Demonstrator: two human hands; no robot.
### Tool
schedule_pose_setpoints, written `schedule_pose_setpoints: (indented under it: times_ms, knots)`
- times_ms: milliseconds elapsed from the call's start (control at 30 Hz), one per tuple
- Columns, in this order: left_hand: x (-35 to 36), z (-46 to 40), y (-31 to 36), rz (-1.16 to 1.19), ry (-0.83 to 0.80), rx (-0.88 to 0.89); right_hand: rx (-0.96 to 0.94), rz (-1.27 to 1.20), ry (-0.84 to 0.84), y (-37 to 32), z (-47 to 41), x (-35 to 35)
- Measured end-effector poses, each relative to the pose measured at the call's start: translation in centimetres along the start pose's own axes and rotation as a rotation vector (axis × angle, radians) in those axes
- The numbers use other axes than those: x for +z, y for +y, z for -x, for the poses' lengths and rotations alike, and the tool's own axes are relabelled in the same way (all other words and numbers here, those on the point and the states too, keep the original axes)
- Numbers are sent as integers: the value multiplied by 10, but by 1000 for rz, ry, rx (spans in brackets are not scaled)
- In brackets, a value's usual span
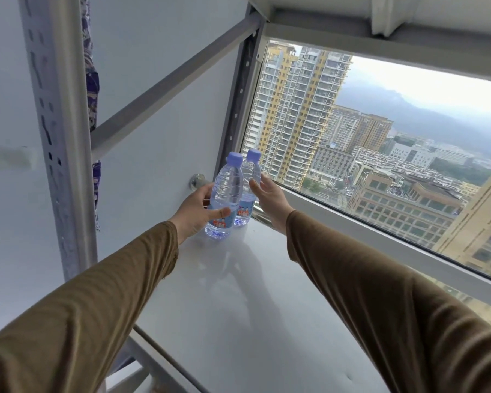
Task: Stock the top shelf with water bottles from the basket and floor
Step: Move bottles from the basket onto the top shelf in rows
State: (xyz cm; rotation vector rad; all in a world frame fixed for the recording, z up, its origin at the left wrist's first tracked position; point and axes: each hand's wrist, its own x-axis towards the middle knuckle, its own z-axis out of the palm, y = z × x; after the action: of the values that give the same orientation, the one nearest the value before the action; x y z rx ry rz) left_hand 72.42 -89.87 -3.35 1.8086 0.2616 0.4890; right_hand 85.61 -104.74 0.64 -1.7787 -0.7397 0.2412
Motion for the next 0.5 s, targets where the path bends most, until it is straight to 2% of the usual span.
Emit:
schedule_pose_setpoints:
  times_ms: [133,333,500]
  knots:
    - [-8,13,-1,-35,4,-13,85,56,72,-1,15,-4]
    - [-21,51,4,-135,59,3,106,211,181,-5,68,-11]
    - [-36,94,7,-380,0,87,51,537,218,-16,147,-2]
